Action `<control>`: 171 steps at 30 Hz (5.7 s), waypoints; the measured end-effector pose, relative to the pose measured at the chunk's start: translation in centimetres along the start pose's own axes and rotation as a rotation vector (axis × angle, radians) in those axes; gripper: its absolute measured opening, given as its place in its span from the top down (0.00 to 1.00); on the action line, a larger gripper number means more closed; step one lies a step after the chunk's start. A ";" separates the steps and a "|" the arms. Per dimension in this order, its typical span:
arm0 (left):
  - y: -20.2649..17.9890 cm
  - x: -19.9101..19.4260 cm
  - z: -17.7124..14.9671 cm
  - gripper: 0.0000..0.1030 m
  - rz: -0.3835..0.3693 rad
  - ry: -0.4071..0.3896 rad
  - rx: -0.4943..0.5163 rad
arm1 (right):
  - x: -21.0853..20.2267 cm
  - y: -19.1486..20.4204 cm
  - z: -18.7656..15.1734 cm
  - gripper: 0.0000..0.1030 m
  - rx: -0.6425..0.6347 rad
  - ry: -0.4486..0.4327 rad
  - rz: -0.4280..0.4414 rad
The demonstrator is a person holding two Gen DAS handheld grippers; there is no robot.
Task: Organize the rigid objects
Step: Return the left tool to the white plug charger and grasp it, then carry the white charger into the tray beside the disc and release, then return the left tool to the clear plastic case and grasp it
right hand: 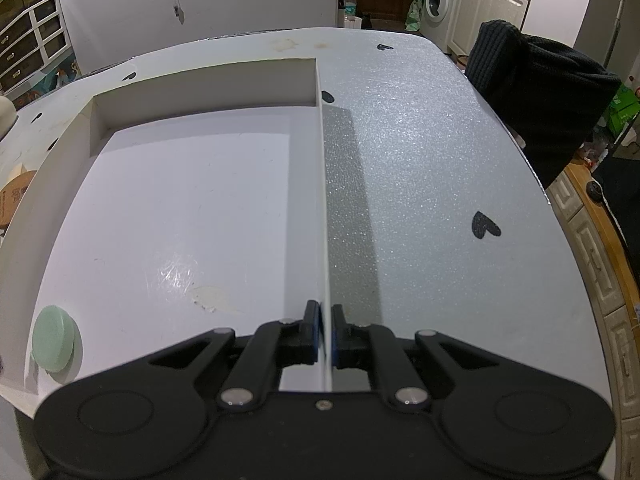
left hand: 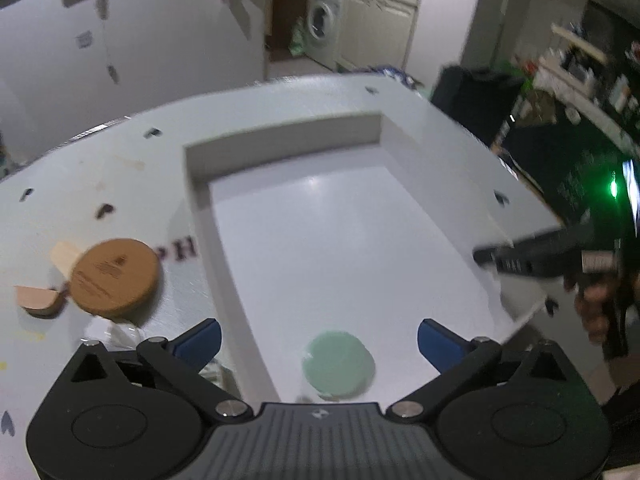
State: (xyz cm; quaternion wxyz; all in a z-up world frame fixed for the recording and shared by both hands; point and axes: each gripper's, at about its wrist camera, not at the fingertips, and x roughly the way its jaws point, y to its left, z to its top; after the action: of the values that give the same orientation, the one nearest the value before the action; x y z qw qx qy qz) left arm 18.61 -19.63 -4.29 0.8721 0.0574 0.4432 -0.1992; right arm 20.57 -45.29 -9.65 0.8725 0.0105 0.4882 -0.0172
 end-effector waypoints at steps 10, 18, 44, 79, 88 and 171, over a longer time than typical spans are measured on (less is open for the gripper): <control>5.1 -2.9 1.0 0.00 0.130 -0.109 -0.145 | 0.0 0.0 0.0 0.94 -0.007 -0.001 0.002; 9.8 -2.7 -0.6 0.00 0.239 -0.103 -0.238 | 0.0 -0.1 0.0 0.94 -0.009 -0.005 0.007; 12.6 0.2 -8.9 0.29 0.174 0.128 -0.189 | 0.0 -0.2 -0.2 0.94 -0.010 -0.012 0.013; 7.5 -1.4 0.2 0.36 0.055 -0.080 -0.149 | 0.0 -0.2 -0.2 0.94 -0.011 -0.012 0.012; 1.4 2.1 2.0 0.36 -0.102 -0.024 -0.006 | 0.0 -0.2 -0.2 0.94 -0.011 -0.011 0.011; 12.1 -0.7 -2.3 0.00 0.247 -0.039 -0.181 | 0.0 -0.2 -0.2 0.94 -0.016 -0.012 0.012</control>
State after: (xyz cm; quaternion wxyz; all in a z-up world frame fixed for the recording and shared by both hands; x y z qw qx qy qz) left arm 21.32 -7.68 -6.08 0.9001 0.0288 0.4317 -0.0506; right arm 20.41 -45.49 -9.79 0.8755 0.0066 0.4830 -0.0081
